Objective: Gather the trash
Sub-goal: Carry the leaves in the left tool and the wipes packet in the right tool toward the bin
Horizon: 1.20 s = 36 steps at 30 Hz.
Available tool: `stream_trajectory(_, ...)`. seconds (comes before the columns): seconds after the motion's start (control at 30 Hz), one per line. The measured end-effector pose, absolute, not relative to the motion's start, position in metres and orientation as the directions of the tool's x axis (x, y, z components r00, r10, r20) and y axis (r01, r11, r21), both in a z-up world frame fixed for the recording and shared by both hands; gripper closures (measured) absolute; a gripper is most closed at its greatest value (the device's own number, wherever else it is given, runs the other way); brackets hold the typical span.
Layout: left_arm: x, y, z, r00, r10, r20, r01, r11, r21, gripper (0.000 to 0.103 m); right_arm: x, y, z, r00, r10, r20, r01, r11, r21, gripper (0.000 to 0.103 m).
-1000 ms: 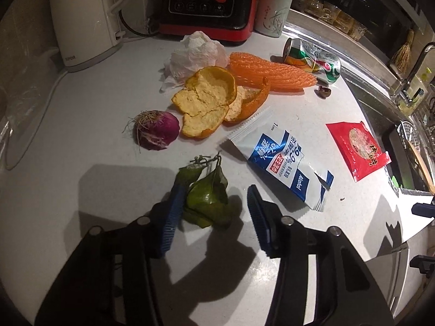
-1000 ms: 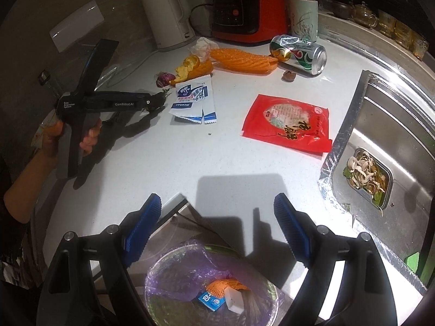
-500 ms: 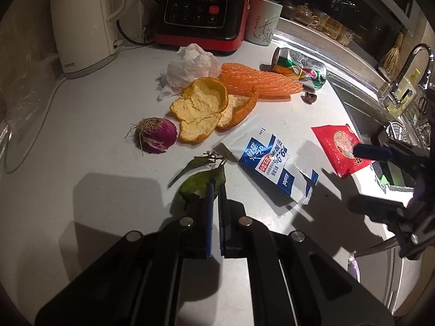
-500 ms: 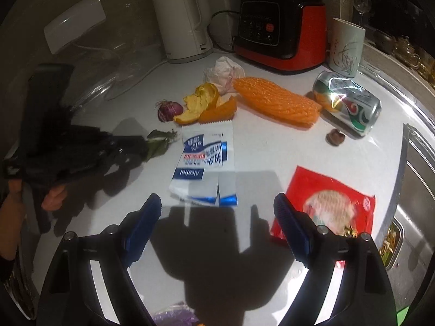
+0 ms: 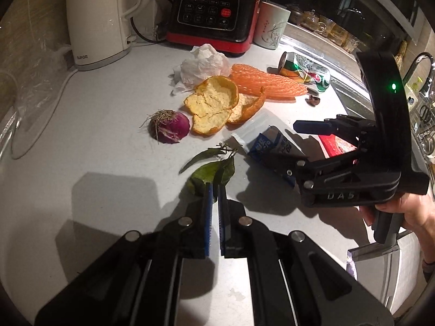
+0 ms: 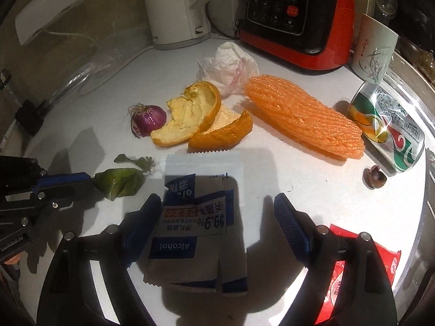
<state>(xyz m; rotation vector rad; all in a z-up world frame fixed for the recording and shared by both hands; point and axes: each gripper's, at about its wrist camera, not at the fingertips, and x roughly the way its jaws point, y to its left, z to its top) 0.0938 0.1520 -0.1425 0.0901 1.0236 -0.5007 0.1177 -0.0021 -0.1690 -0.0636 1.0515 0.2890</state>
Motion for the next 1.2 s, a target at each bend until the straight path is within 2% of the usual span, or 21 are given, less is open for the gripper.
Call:
stream_trajectory(0.07, 0.096, 0.153, -0.143, 0.411, -0.366, -0.835, 0.439, 0.882, -0.170, 0.099, 0.117, 0.002, -0.172, 0.461, 0.190, -0.867, -0.273, 0.960, 0.065, 0.019)
stream_trajectory(0.13, 0.096, 0.154, -0.142, 0.413, -0.367, -0.833, 0.438, 0.882, -0.172, 0.098, 0.115, 0.004, -0.173, 0.469, 0.178, -0.865, -0.280, 0.959, 0.045, 0.031)
stream_trajectory(0.2, 0.097, 0.154, -0.141, 0.411, -0.370, -0.833, 0.439, 0.881, -0.175, 0.096, 0.114, 0.003, -0.172, 0.476, 0.175, -0.862, -0.281, 0.959, 0.039, 0.054)
stream_trajectory(0.23, 0.097, 0.154, -0.140, 0.408, -0.372, -0.834, 0.444, 0.879, -0.175, 0.095, 0.113, 0.001, -0.170, 0.474, 0.186, -0.860, -0.281, 0.958, 0.052, 0.062)
stream_trajectory(0.3, 0.097, 0.153, -0.138, 0.413, -0.366, -0.834, 0.447, 0.879, -0.165, 0.087, 0.115, -0.005, -0.169, 0.459, 0.214, -0.862, -0.275, 0.957, 0.091, 0.090)
stream_trajectory(0.37, 0.096, 0.153, -0.135, 0.433, -0.351, -0.830, 0.441, 0.886, -0.144, 0.049, 0.115, -0.011, -0.168, 0.456, 0.235, -0.858, -0.261, 0.957, 0.124, 0.094)
stream_trajectory(0.43, 0.093, 0.154, -0.130, 0.474, -0.338, -0.813, 0.436, 0.892, -0.117, 0.041, 0.112, -0.015, -0.165, 0.460, 0.240, -0.855, -0.256, 0.958, 0.131, 0.096)
stream_trajectory(0.57, 0.098, 0.148, -0.130, 0.477, -0.331, -0.814, 0.455, 0.886, -0.094, 0.036, 0.101, -0.023, -0.155, 0.478, 0.245, -0.843, -0.254, 0.958, 0.135, 0.099)
stream_trajectory(0.9, 0.114, 0.127, -0.157, 0.431, -0.310, -0.847, 0.475, 0.876, -0.079, 0.035, 0.073, -0.045, -0.129, 0.518, 0.262, -0.814, -0.221, 0.961, 0.169, 0.100)
stream_trajectory(0.93, 0.115, 0.125, -0.161, 0.420, -0.309, -0.853, 0.478, 0.875, -0.081, 0.040, 0.070, -0.046, -0.127, 0.525, 0.262, -0.810, -0.217, 0.961, 0.171, 0.100)
stream_trajectory(0.97, 0.115, 0.124, -0.164, 0.410, -0.307, -0.859, 0.479, 0.874, -0.083, 0.052, 0.066, -0.048, -0.124, 0.530, 0.264, -0.806, -0.214, 0.961, 0.175, 0.100)
stream_trajectory(1.07, 0.115, 0.124, -0.168, 0.410, -0.305, -0.859, 0.471, 0.878, -0.087, 0.072, 0.056, -0.054, -0.119, 0.541, 0.266, -0.798, -0.206, 0.962, 0.181, 0.100)
stream_trajectory(1.2, 0.115, 0.126, -0.166, 0.400, -0.320, -0.859, 0.469, 0.877, -0.108, 0.083, 0.043, -0.063, -0.114, 0.552, 0.268, -0.790, -0.193, 0.962, 0.191, 0.100)
